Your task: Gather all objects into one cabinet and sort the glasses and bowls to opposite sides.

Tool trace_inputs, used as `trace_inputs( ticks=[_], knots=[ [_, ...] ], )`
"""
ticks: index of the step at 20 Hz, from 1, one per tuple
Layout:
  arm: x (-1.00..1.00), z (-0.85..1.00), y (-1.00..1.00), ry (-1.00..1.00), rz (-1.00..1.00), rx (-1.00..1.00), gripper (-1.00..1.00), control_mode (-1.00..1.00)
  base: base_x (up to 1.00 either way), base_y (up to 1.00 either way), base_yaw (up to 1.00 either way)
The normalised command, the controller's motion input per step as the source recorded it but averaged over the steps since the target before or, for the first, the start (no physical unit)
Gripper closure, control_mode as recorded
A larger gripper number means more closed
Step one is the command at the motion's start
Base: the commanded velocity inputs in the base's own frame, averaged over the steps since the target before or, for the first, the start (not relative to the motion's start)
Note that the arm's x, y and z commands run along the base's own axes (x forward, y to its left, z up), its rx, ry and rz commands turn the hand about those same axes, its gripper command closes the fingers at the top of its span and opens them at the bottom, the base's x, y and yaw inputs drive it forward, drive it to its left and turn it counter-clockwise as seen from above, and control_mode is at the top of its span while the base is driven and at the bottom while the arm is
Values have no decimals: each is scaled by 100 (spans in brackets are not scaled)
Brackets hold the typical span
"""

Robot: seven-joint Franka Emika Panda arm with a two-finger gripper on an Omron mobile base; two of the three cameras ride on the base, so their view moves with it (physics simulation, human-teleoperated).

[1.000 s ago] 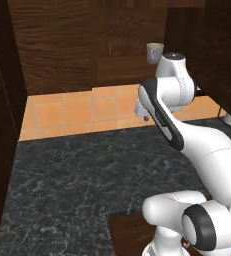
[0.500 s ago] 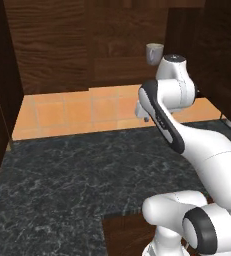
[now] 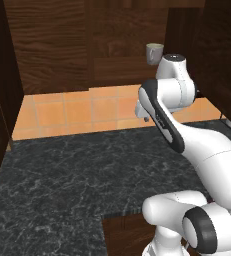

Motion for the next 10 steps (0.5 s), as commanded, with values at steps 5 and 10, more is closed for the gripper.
trace_inputs(
  ticks=[5,10],
  knots=[
    [21,11,10,0,0,-4,-100,-100,35,12,0],
    [38,37,29,-5,0,-14,-100,-100,0,0,0]
  ],
)
